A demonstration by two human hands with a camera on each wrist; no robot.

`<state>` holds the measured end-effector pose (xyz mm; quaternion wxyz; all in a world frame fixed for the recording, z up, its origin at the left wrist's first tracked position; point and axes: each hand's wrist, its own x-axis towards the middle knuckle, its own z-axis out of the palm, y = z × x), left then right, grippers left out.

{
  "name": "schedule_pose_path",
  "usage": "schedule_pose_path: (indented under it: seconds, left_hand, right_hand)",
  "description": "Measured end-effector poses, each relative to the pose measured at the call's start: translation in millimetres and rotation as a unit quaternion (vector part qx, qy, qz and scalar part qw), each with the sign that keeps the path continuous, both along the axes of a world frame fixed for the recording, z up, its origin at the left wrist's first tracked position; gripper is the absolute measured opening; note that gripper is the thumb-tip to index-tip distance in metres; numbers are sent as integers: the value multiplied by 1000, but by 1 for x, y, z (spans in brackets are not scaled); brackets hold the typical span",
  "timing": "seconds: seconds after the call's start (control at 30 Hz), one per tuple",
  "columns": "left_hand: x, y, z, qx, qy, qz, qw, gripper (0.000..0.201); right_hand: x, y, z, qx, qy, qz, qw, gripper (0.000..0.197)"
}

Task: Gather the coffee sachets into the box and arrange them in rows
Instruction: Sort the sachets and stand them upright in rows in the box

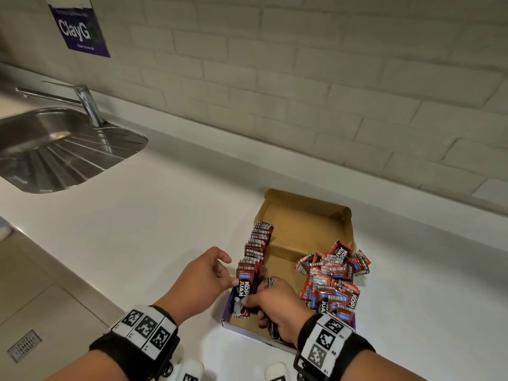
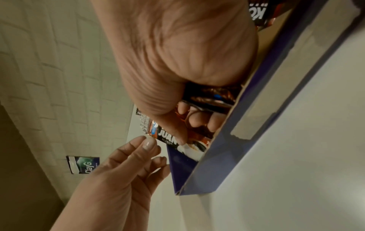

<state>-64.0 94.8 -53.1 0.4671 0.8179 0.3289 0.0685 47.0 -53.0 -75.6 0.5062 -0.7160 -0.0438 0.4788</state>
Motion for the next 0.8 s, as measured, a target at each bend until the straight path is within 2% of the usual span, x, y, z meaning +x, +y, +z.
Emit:
schedule_pose_path:
  seconds: [0.13,0.3,0.47,0.6,0.8]
  left_hand:
    - [-1,-1,-4,14,33,-15,999,37]
    - [0,-4,-9,24,91,-70,993,61]
    - [0,-13,-7,19,109,-118,987,62]
    - [1,-18,-13,68,144,-134,978,79]
    - [8,-22,-17,109,146,-143,973,69]
  right_hand:
    - [2,-3,-6,25,21,-29,999,36]
    - [0,-6,-3,63,22,-13,998,43]
    - [0,-4,-3,57,-16,-33,998,39]
    - [5,-3,-2,68,-8,-70,995,32]
    - [9,1,1,78,12,-41,996,29]
